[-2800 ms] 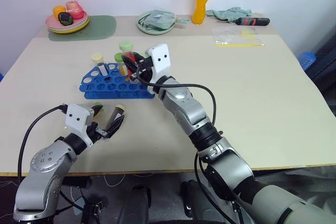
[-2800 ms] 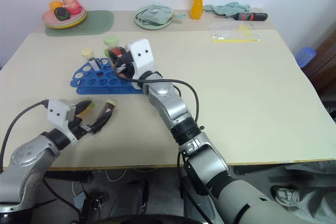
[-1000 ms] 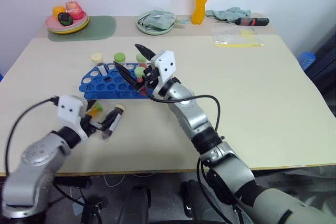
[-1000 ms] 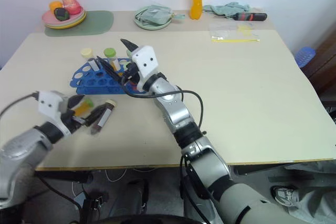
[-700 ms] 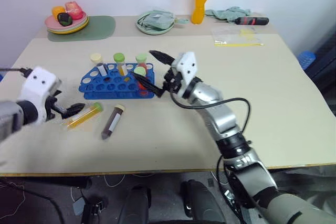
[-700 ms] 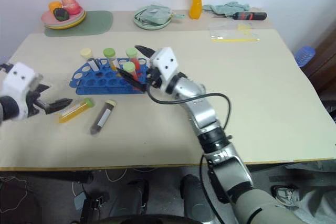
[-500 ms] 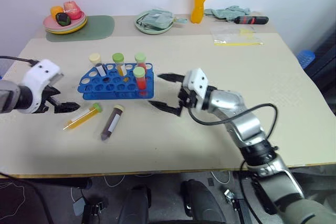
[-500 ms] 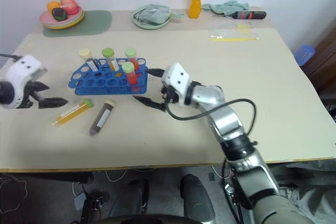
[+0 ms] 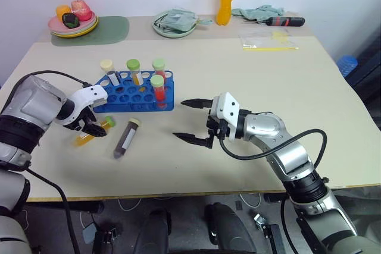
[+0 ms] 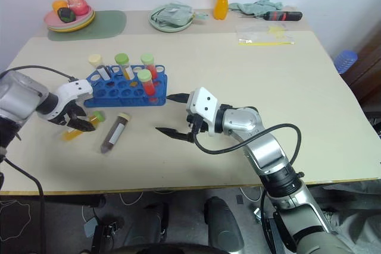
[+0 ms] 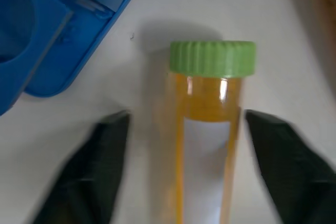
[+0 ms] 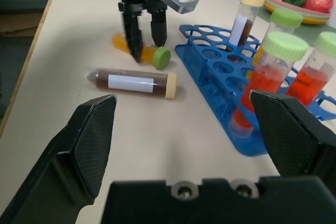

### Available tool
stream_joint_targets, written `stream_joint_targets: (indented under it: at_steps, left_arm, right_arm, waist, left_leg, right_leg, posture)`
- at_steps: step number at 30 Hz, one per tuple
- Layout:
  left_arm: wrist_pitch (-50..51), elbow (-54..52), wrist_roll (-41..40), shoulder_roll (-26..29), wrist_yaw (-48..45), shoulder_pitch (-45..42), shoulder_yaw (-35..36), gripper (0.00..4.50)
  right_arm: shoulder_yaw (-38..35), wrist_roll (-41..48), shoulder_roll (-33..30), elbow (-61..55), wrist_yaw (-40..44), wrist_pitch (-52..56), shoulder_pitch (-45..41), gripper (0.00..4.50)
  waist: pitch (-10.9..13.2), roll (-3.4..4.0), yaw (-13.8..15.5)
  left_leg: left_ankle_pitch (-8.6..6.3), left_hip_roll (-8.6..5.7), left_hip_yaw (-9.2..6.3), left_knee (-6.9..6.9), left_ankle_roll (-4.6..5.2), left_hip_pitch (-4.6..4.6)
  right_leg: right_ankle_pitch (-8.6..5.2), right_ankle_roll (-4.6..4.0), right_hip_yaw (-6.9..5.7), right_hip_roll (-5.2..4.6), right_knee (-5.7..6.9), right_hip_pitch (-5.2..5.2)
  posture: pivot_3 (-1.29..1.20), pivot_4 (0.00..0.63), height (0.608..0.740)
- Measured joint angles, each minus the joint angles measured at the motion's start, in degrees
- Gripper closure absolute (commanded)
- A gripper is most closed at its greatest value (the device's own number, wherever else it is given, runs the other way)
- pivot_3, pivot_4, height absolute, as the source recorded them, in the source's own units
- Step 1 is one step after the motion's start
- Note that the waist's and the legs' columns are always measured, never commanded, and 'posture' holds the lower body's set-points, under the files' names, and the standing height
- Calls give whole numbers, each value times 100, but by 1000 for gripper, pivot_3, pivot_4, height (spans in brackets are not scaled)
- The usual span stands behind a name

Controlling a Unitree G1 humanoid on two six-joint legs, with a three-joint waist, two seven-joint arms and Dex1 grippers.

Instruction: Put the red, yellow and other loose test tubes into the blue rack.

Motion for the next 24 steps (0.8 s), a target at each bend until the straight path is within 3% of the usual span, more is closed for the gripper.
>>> stream_joint_targets:
  at_steps: [2,3,8,12,13,16,17,20,24]
  left_arm:
    - [-43,54,94,-17,-34,-11,4,3627]
    - [-76,54,131,-19,-59,-10,6,3748]
    - [-489,-543,12,582,-521,594,399,3748]
    - [-994,-978,-654,1215,-637,1326,1740,3748]
    - [-1135,-1203,-1038,1154,-552,1701,2545,3748]
    - [-1559,-2186,-1880,70,492,2304,4685,3748]
    - [-1476,-2509,-2000,-243,981,2365,5052,3748]
    - [-1179,-3333,-2131,-1271,2406,2380,5560,3748]
    - [-1225,-4465,-1933,-3004,4312,2524,5387,3748]
  right_arm:
    - [-1,-5,-2,-21,-7,29,17,0]
    - [-1,-6,-2,-22,-12,36,18,0]
    - [4,-17,-8,-116,-19,57,39,0]
    - [-4,-20,-49,-143,-11,64,74,0]
    - [-6,-19,-51,-151,-7,62,88,0]
    - [-7,-9,-12,-136,-6,62,106,0]
    - [-5,1,5,-131,-4,62,107,0]
    - [-6,9,29,-65,-2,63,110,0]
    - [-2,9,150,134,-23,62,105,0]
  waist:
    - [0,0,-13]
    - [0,0,-13]
    - [0,-1,-75]
    - [0,-2,-63]
    - [0,-1,-50]
    - [-2,-5,74]
    - [-4,-8,90]
    - [-6,-9,145]
    - [-13,-21,177]
  left_leg:
    - [0,0,0,1,0,1]
    - [0,0,0,1,0,1]
    - [0,2,-1,-1,-1,-9]
    - [1,1,-3,2,-2,-12]
    - [1,1,-1,3,-2,-11]
    - [1,2,-13,23,-3,-19]
    - [1,0,-13,31,-2,-21]
    - [1,-2,-11,49,-3,-21]
    - [0,-4,-14,71,-3,-27]
  right_leg:
    - [0,0,0,-1,3,-1]
    - [0,0,0,0,5,-1]
    - [-1,-1,1,0,9,-18]
    - [-2,-3,-1,-6,14,-19]
    - [-2,-3,-1,-10,14,-18]
    - [0,-1,-13,-18,11,-9]
    - [1,1,-13,-17,10,-7]
    - [2,3,-12,-16,22,-4]
    - [9,11,-10,-17,21,3]
  posture:
    - [0,150,740]
    - [0,150,740]
    - [0,150,740]
    - [0,150,740]
    - [0,150,740]
    - [0,150,740]
    - [0,150,740]
    - [0,150,740]
    - [0,150,740]
